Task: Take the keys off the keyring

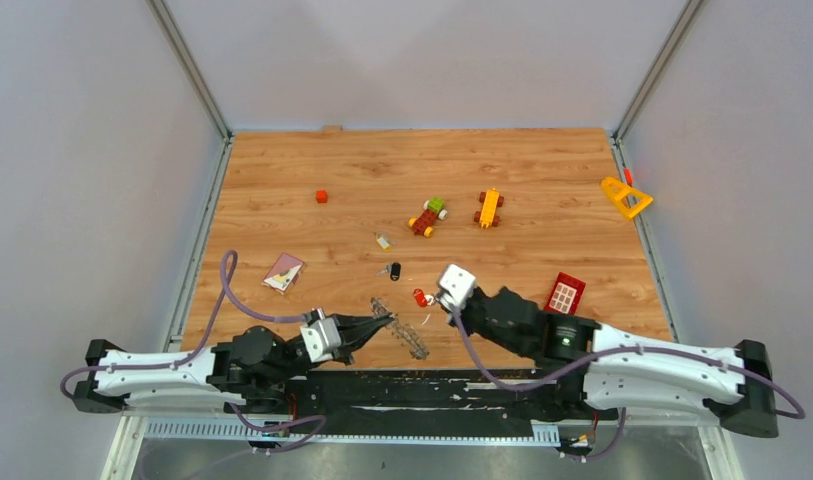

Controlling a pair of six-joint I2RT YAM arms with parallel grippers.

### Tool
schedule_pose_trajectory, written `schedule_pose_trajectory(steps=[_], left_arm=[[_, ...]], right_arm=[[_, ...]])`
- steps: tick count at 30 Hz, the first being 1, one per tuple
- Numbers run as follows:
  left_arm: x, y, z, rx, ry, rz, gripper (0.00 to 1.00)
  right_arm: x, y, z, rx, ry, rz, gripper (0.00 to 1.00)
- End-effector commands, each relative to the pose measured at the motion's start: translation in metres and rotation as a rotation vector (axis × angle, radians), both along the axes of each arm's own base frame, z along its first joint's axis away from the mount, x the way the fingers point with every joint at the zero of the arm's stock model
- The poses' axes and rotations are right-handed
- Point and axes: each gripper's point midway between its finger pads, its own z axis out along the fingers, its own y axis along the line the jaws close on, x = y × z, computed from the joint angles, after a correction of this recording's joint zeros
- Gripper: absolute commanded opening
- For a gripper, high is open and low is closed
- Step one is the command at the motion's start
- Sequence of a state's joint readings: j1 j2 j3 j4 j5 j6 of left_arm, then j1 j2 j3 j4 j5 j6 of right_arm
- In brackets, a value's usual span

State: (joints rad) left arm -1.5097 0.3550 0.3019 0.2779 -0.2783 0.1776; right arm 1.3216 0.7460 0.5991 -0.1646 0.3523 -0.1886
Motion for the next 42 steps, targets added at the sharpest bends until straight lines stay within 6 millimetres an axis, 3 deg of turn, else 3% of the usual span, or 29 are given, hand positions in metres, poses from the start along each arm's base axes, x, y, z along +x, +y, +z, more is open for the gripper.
schedule_pose_trajectory(steps=[1, 4, 6, 10, 17, 20, 23, 25, 30, 33, 36, 42], left_arm=[[0.035, 0.023, 0.005, -0.04, 0.113, 0.226, 0.0], [0.048, 0.028, -0.005, -0.01, 0.139, 0.322, 0.0], [0.06, 0.033, -0.015, 0.006, 0.16, 0.404, 0.0], [0.079, 0.044, -0.033, 0.003, 0.252, 0.502, 0.0], [0.12, 0.065, -0.077, 0.023, 0.393, 0.625, 0.0], [0.137, 0.085, -0.097, 0.048, 0.455, 0.76, 0.0], [0.144, 0.108, -0.105, 0.032, 0.499, 0.893, 0.08], [0.143, 0.12, -0.11, 0.01, 0.522, 0.943, 0.19], [0.139, 0.145, -0.112, -0.045, 0.565, 1.037, 0.72], [0.136, 0.154, -0.11, -0.082, 0.623, 1.074, 0.97], [0.131, 0.157, -0.111, -0.078, 0.684, 1.091, 1.0], [0.127, 0.153, -0.125, 0.048, 0.746, 1.081, 1.0]], right_arm=[[0.036, 0.005, -0.041, -0.084, 0.217, -0.172, 0.0], [0.054, 0.018, -0.064, -0.06, 0.348, -0.159, 0.02], [0.068, 0.019, -0.073, -0.046, 0.388, -0.181, 0.15], [0.087, 0.01, -0.071, -0.022, 0.403, -0.26, 0.36], [0.095, -0.024, -0.06, 0.035, 0.383, -0.429, 0.56], [0.09, -0.035, -0.058, 0.059, 0.398, -0.471, 0.6], [0.087, -0.045, -0.058, 0.077, 0.417, -0.511, 0.65], [0.086, -0.052, -0.059, 0.087, 0.432, -0.549, 0.65], [0.083, -0.058, -0.064, 0.08, 0.479, -0.597, 0.7], [0.08, -0.061, -0.067, 0.077, 0.524, -0.615, 0.75], [0.074, -0.061, -0.07, 0.077, 0.592, -0.61, 0.83], [0.059, -0.06, -0.087, 0.102, 0.819, -0.49, 0.87]])
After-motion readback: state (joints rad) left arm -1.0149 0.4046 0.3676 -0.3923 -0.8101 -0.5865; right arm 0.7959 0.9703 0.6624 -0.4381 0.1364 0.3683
